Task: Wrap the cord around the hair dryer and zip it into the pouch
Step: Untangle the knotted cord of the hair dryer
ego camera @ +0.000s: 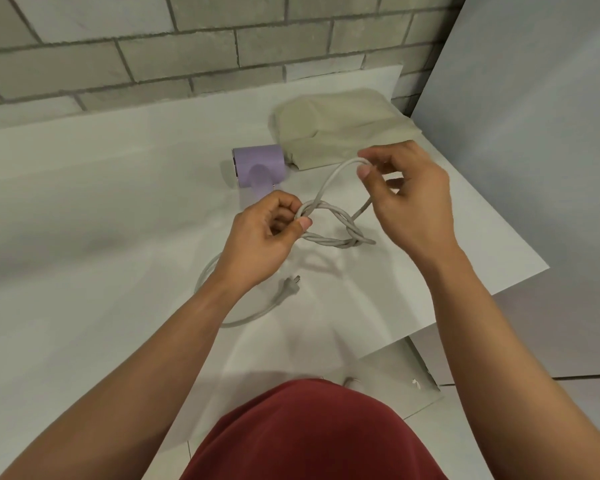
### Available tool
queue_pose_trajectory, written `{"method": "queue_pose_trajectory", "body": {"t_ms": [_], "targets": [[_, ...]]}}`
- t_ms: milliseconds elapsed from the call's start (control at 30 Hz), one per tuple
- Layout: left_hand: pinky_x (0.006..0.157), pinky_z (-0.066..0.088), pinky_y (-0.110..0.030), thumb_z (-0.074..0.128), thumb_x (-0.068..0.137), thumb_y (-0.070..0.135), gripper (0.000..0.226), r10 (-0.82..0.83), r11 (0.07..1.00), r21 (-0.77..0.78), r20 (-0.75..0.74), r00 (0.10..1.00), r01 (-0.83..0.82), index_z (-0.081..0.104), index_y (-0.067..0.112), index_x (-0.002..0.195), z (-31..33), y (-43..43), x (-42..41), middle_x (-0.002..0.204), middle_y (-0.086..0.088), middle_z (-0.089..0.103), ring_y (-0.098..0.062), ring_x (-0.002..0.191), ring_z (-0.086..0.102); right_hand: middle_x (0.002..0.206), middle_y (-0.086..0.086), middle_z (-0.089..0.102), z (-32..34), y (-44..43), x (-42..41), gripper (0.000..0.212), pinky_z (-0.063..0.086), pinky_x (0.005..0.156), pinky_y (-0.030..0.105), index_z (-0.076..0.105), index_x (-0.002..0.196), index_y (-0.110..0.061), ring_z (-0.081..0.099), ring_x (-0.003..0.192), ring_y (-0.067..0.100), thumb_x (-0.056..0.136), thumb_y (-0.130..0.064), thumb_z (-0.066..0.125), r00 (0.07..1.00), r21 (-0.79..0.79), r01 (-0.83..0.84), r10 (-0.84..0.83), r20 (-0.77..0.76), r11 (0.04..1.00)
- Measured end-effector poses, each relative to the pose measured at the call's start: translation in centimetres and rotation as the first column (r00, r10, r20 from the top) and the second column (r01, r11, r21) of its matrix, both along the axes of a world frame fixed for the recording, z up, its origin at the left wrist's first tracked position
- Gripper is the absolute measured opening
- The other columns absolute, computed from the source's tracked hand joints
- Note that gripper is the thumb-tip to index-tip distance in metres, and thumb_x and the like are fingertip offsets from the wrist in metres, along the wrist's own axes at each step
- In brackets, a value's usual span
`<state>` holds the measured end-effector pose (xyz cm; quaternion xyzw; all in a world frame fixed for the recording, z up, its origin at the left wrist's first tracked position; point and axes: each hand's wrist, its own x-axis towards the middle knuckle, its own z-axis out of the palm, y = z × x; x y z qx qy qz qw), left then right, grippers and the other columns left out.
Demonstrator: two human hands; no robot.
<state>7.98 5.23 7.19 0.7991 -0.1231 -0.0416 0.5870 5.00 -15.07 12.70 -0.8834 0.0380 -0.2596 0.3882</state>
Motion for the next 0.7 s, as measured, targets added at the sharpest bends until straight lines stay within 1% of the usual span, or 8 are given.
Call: {"method": "queue_pose_trajectory", "body": {"t_ms": [67, 133, 233, 300, 367, 467, 600, 700], "targets": [[0.068, 0.052, -0.026, 0.077, 0.091, 0.025, 0.011, 0.013, 1.000, 0.021, -0.007, 1.000, -0.013, 0.067, 0.030, 0.092, -0.1, 0.0, 0.1, 0.082, 0.005, 0.072, -0.014, 0.075, 0.069, 0.135, 0.001, 0.061, -0.3, -0.3, -0.3, 0.045, 0.048, 0.100, 0.036, 0.062, 0.141, -0.021, 0.057, 0.121, 0.027, 0.096, -0.018, 0.065, 0.998, -0.323, -0.032, 0.049, 0.044, 0.946], [0.068, 0.049, -0.025, 0.078, 0.090, 0.025, 0.012, 0.019, 0.999, 0.028, -0.008, 1.000, -0.018, 0.067, 0.030, 0.092, -0.1, -0.1, 0.3, 0.083, 0.004, 0.072, -0.016, 0.075, 0.070, 0.142, 0.006, 0.059, -0.1, 0.3, -0.6, 0.054, 0.045, 0.099, 0.044, 0.058, 0.146, -0.018, 0.054, 0.125, 0.035, 0.092, -0.013, 0.063, 0.977, -0.559, -0.111, 0.193, 0.089, 0.821], [0.068, 0.048, -0.022, 0.077, 0.091, 0.024, 0.011, 0.002, 0.999, 0.050, 0.020, 1.000, -0.003, 0.067, 0.029, 0.092, 0.0, -0.3, 0.4, 0.081, 0.006, 0.072, -0.014, 0.074, 0.069, 0.134, 0.004, 0.067, -1.0, 1.1, -0.5, 0.038, 0.045, 0.098, 0.048, 0.071, 0.128, -0.019, 0.059, 0.123, 0.035, 0.091, -0.015, 0.066, 0.942, -0.739, -0.177, 0.330, 0.065, 0.650], [0.071, 0.052, -0.025, 0.076, 0.092, 0.024, 0.010, -0.022, 0.998, 0.068, 0.041, 0.999, 0.020, 0.068, 0.027, 0.094, 0.1, -0.3, 0.3, 0.082, 0.007, 0.073, -0.013, 0.075, 0.070, 0.120, 0.002, 0.071, -2.0, 0.9, -0.1, 0.022, 0.045, 0.097, 0.047, 0.078, 0.113, -0.020, 0.063, 0.116, 0.035, 0.092, -0.021, 0.071, 0.940, -0.758, -0.147, 0.328, 0.092, 0.635], [0.078, 0.057, -0.031, 0.076, 0.092, 0.024, 0.008, -0.039, 0.996, 0.080, 0.051, 0.998, 0.034, 0.069, 0.025, 0.096, 0.2, -0.1, 0.1, 0.085, 0.006, 0.075, -0.013, 0.080, 0.072, 0.106, 0.000, 0.071, -2.2, 0.6, 0.2, 0.011, 0.045, 0.094, 0.045, 0.080, 0.101, -0.023, 0.064, 0.107, 0.034, 0.093, -0.025, 0.074, 0.940, -0.749, -0.109, 0.313, 0.136, 0.653], [0.085, 0.058, -0.033, 0.074, 0.094, 0.025, 0.007, -0.074, 0.992, 0.106, 0.063, 0.995, 0.067, 0.067, 0.025, 0.097, 0.4, 0.3, 0.1, 0.088, 0.007, 0.076, -0.010, 0.084, 0.073, 0.099, 0.000, 0.070, -2.0, 0.7, 0.0, 0.014, 0.046, 0.083, 0.041, 0.081, 0.097, -0.022, 0.063, 0.099, 0.033, 0.097, -0.032, 0.071, 0.942, -0.672, -0.117, 0.296, 0.158, 0.731], [0.079, 0.056, -0.027, 0.073, 0.095, 0.027, 0.009, -0.079, 0.988, 0.140, 0.053, 0.995, 0.071, 0.064, 0.025, 0.096, 0.1, 1.0, 0.3, 0.087, 0.012, 0.076, -0.002, 0.086, 0.071, 0.097, 0.001, 0.070, -0.1, 0.4, -0.3, 0.014, 0.053, 0.082, 0.035, 0.082, 0.101, -0.019, 0.067, 0.094, 0.022, 0.096, -0.030, 0.077, 0.959, -0.194, -0.082, 0.130, 0.251, 0.978], [0.068, 0.049, -0.020, 0.074, 0.094, 0.029, 0.013, -0.084, 0.986, 0.145, 0.021, 0.996, 0.080, 0.063, 0.024, 0.095, -0.2, 1.0, -0.1, 0.078, 0.011, 0.073, -0.008, 0.072, 0.066, 0.097, -0.002, 0.070, 1.2, -0.1, -0.1, 0.016, 0.048, 0.084, 0.017, 0.082, 0.102, -0.018, 0.064, 0.093, -0.002, 0.094, -0.032, 0.078, 0.976, -0.026, -0.074, 0.078, 0.205, 0.997]]}}
